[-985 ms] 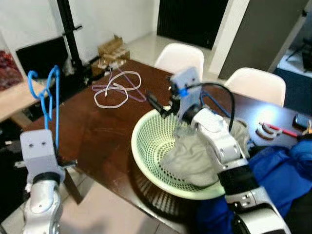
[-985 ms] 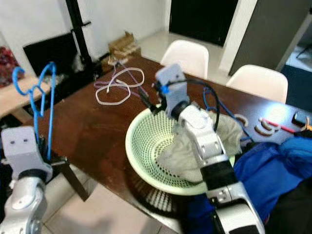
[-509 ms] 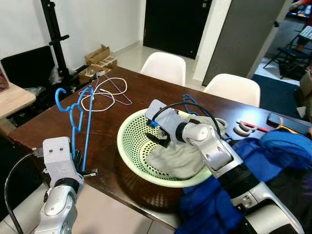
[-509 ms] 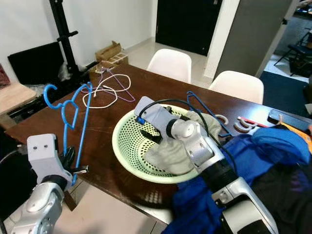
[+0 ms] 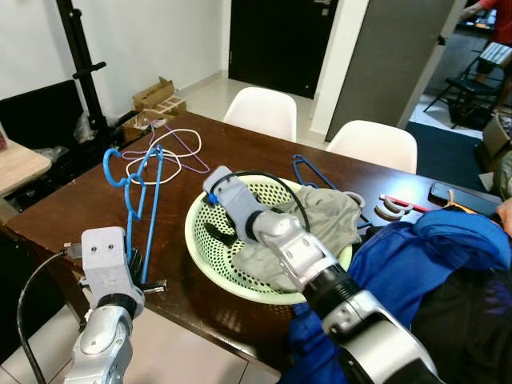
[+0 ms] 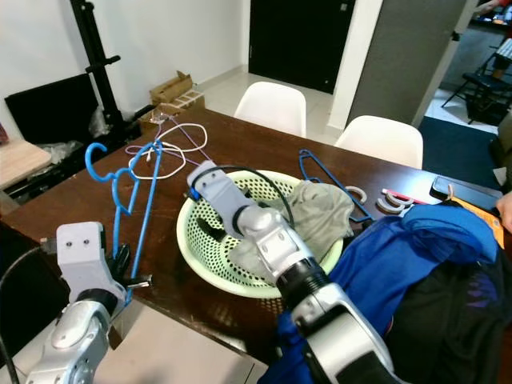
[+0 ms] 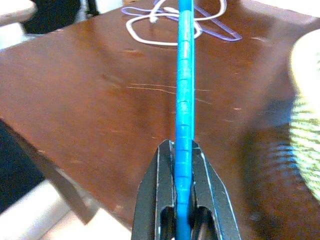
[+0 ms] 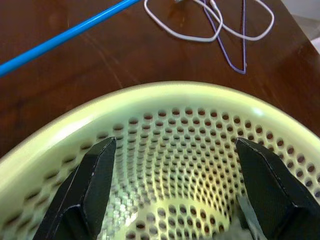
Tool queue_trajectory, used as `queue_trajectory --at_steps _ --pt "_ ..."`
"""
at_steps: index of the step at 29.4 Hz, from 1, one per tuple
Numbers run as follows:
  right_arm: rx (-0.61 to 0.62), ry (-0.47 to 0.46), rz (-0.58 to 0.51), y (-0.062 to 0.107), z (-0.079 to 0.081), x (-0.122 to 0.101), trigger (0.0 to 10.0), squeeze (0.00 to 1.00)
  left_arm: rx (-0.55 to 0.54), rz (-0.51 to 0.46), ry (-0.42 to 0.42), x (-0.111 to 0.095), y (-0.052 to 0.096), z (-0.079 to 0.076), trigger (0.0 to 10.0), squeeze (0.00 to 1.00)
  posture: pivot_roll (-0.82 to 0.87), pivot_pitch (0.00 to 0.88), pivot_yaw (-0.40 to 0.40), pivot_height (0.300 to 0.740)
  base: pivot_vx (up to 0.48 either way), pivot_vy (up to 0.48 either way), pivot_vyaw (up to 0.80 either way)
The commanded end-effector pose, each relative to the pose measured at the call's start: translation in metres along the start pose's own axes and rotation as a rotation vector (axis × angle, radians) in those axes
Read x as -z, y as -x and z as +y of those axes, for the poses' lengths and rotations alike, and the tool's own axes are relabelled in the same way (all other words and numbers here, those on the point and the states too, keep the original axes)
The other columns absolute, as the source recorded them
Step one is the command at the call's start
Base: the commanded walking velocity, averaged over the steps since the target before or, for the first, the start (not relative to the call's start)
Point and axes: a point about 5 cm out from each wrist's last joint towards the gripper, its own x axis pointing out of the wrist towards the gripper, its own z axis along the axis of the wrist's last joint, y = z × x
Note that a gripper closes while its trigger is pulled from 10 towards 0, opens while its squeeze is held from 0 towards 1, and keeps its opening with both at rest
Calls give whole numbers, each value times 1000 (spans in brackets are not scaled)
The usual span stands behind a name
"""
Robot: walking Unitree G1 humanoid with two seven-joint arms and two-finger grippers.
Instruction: Hang hanger
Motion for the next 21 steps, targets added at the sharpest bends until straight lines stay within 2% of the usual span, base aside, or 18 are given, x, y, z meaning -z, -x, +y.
queue_trajectory --at_steps 1,2,5,7,10,11,14,16,21 --pt "56 -57 11 -5 -5 5 10000 0 0 -50 -136 -9 2 -2 10000 0 159 32 -111 740 0 0 0" --pt "65 -63 14 -7 -5 5 10000 0 -1 -62 -171 -11 3 -2 10000 0 163 36 -112 740 0 0 0" --pt "69 -65 15 -7 -5 5 10000 0 -1 -67 -187 -12 3 -2 10000 0 163 36 -112 740 0 0 0" --pt "120 -3 17 -9 -12 1 10000 0 3 -106 -285 -19 6 1 10000 0 199 76 -122 740 0 0 0" --pt "142 25 18 -10 -15 -1 10000 0 7 -117 -319 -22 8 2 10000 0 203 79 -122 740 0 0 0" --pt "160 63 25 -10 -19 -3 10000 0 15 -125 -354 -24 10 4 10000 0 214 95 -123 740 0 0 0" --pt "178 95 36 -9 -25 -3 10000 0 18 -121 -358 -23 14 6 10000 0 219 105 -121 740 0 0 0" --pt "242 145 99 -1 -47 3 10000 0 13 -104 -349 -22 22 10 10000 0 229 127 -110 740 0 0 0" --pt "266 169 169 4 -60 11 10000 0 10 -91 -346 -21 27 12 10000 0 234 139 -101 740 0 0 0"
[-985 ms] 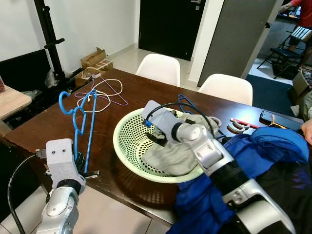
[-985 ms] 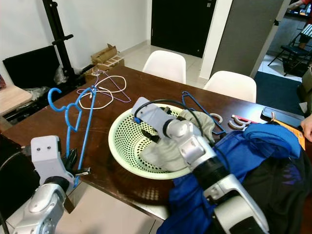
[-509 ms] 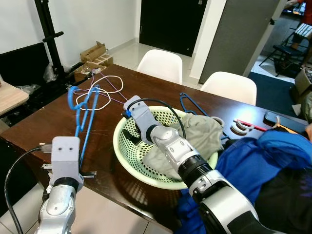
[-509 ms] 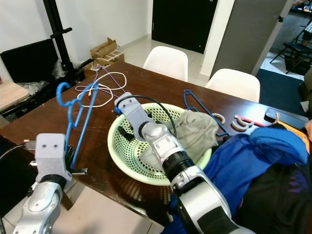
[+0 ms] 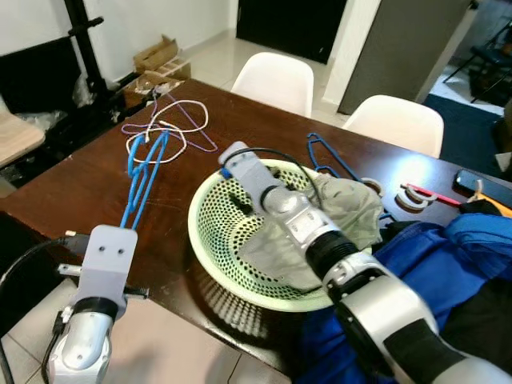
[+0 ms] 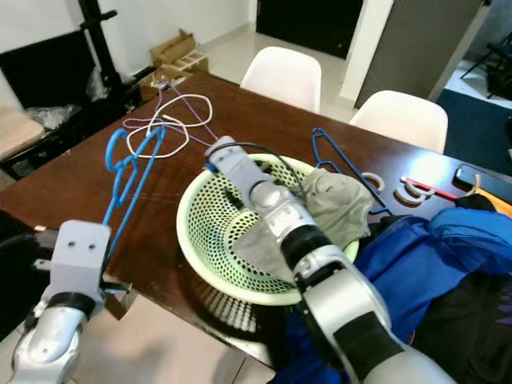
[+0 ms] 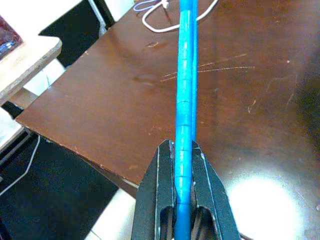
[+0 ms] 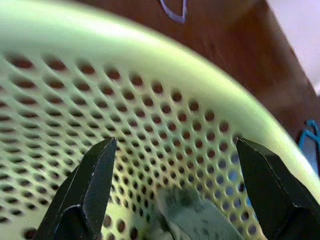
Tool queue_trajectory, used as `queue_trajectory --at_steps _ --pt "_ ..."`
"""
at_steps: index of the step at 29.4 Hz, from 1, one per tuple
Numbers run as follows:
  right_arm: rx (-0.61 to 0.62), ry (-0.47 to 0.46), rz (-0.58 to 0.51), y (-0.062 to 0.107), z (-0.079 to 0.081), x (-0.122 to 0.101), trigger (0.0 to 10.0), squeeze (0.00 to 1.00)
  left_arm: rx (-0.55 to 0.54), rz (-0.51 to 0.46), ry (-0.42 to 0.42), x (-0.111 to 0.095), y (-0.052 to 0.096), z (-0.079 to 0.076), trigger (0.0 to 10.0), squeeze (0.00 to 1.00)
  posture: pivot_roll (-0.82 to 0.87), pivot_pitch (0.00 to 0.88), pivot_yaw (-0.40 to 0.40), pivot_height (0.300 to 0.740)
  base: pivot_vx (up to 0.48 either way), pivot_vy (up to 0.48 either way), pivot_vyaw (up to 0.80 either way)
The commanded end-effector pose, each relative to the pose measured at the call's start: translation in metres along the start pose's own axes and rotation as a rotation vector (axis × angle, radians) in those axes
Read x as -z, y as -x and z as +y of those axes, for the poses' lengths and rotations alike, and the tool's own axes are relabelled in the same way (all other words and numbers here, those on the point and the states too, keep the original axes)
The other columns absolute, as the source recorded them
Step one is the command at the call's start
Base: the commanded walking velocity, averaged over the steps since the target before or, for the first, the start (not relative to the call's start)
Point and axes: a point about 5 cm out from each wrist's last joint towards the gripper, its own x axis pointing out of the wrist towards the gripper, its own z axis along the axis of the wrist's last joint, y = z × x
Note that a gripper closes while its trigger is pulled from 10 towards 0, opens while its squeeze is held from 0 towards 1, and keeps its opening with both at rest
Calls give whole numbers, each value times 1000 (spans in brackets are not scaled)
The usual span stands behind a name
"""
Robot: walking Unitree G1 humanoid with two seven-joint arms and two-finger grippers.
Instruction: Hang hanger
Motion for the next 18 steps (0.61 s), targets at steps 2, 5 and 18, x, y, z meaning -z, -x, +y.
queue_trajectory --at_steps 2,5,18 --pt "-14 29 52 0 0 5 10000 0 12 0 -2 -2 3 -1 10000 0 236 142 -96 740 0 0 0" --pt "-44 53 98 -1 5 11 10000 0 18 3 -11 -3 4 -2 10000 0 240 144 -92 740 0 0 0" --pt "-40 75 204 1 -1 33 9333 0 22 18 -13 -3 10 1 10000 0 242 152 -89 740 0 0 0"
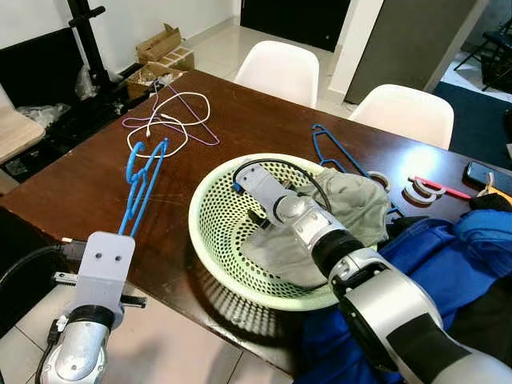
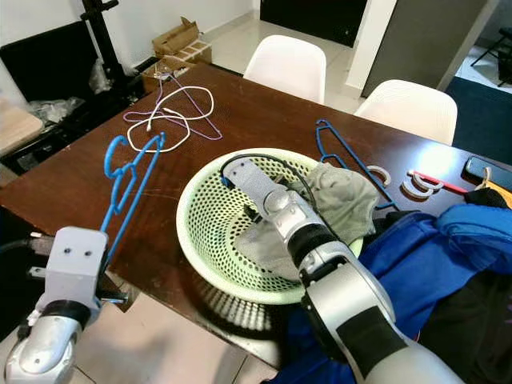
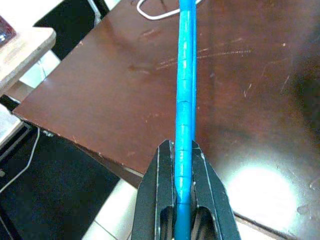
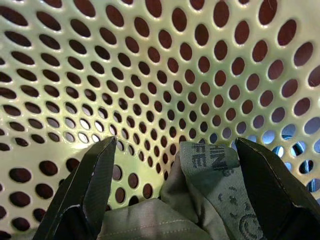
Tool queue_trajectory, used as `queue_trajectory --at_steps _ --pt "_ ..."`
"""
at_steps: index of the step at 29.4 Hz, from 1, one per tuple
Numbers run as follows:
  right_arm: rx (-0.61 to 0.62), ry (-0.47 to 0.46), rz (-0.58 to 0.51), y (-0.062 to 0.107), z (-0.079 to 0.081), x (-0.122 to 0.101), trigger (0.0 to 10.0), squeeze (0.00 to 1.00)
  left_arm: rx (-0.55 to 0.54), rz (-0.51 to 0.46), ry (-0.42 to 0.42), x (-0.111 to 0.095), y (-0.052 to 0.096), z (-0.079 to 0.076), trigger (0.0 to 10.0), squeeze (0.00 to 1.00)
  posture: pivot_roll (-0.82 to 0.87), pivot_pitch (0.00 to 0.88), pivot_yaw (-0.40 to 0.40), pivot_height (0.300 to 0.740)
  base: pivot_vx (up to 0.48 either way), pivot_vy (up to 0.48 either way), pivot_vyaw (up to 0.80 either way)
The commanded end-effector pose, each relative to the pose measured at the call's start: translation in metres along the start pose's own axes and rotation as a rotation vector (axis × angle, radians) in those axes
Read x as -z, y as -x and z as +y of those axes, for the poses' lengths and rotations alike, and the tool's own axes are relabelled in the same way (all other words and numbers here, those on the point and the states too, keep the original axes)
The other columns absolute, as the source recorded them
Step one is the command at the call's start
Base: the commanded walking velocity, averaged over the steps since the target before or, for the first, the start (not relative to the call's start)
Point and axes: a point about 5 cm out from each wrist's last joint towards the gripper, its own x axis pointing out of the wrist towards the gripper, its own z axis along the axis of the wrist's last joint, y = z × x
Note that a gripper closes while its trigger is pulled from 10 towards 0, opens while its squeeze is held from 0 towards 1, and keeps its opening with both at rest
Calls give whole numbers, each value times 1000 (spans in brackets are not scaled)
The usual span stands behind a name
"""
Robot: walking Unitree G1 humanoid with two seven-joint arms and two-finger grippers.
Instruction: Hang hanger
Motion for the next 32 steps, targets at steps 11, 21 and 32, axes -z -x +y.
queue_trajectory --at_steps 11,21,32 --pt "78 27 52 2 -16 10 0 0 -1 -7 0 -4 3 2 10000 0 236 156 -92 740 0 0 0" --pt "85 16 34 3 -22 7 0 0 2 -4 4 -4 1 3 10000 0 230 151 -87 740 0 0 0" --pt "51 -276 -227 17 -54 -32 0 0 3 -4 12 -3 -3 1 10000 0 220 141 -87 740 0 0 0"
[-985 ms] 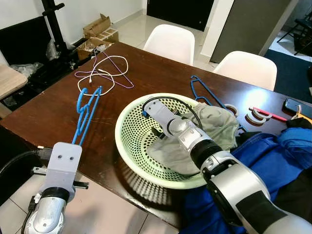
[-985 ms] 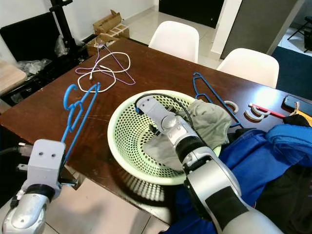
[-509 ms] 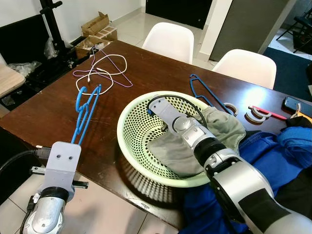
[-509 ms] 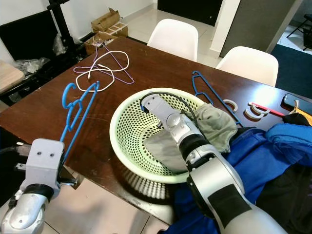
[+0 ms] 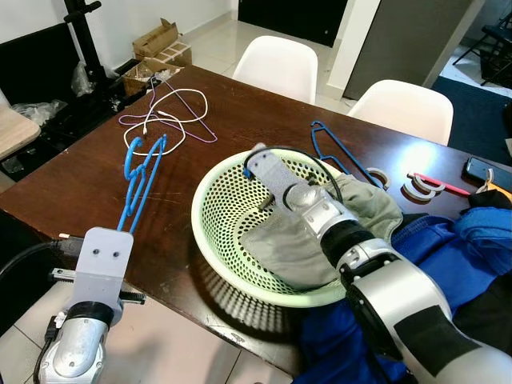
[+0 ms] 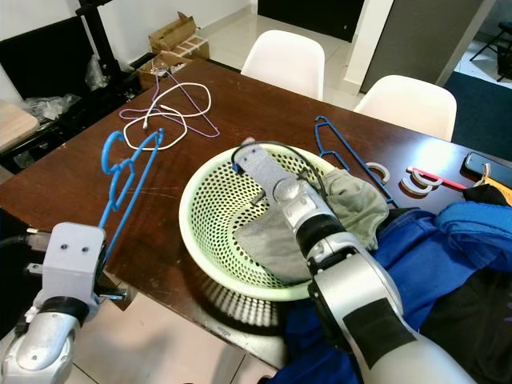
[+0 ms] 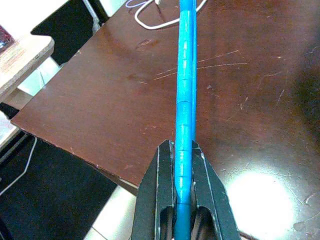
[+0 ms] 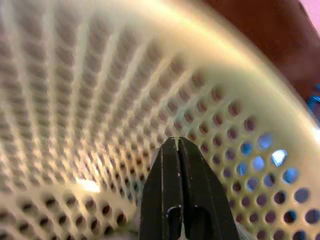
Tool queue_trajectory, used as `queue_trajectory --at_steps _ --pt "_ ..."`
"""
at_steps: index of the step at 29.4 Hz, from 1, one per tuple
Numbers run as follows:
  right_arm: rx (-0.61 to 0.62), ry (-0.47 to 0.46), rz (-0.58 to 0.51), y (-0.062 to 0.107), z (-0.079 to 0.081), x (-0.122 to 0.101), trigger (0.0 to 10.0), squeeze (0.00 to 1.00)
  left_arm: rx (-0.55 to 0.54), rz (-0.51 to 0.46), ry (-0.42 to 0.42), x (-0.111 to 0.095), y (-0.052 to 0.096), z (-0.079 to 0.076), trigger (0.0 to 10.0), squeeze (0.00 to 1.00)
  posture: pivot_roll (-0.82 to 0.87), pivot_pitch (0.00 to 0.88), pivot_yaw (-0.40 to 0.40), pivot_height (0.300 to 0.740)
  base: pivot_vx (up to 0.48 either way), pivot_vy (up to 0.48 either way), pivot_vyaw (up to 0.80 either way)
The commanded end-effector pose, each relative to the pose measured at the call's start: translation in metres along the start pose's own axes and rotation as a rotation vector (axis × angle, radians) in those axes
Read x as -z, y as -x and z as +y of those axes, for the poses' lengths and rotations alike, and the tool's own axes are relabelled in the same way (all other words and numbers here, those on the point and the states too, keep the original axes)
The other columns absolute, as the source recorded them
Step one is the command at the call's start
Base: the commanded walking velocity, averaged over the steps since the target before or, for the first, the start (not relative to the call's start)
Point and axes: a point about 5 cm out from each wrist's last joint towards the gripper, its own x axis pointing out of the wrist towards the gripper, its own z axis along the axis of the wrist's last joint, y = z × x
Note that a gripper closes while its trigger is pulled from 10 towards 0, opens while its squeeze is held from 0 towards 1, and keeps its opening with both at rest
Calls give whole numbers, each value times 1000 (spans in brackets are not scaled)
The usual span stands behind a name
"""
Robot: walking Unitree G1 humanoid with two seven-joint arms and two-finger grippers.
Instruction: Hang hanger
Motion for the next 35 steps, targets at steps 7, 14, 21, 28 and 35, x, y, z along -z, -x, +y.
queue_trajectory --at_steps 7,14,21,28,35 --pt "-82 -186 -154 15 -37 -32 0 0 6 23 10 6 -3 -3 10000 0 208 130 -89 740 0 0 0" --pt "-166 -496 -458 40 -74 -71 0 0 7 23 17 7 -7 -4 10000 0 205 113 -89 740 0 0 0" --pt "-290 -668 -715 64 -92 -104 0 0 6 24 20 9 -10 -4 10000 0 204 97 -94 740 0 0 0" --pt "-492 -763 -1006 98 -103 -128 0 0 5 25 27 12 -14 -5 10000 0 205 80 -95 740 0 0 0" --pt "-466 -841 -1093 109 -122 -133 0 0 9 25 31 13 -17 -7 10000 0 201 64 -93 740 0 0 0"
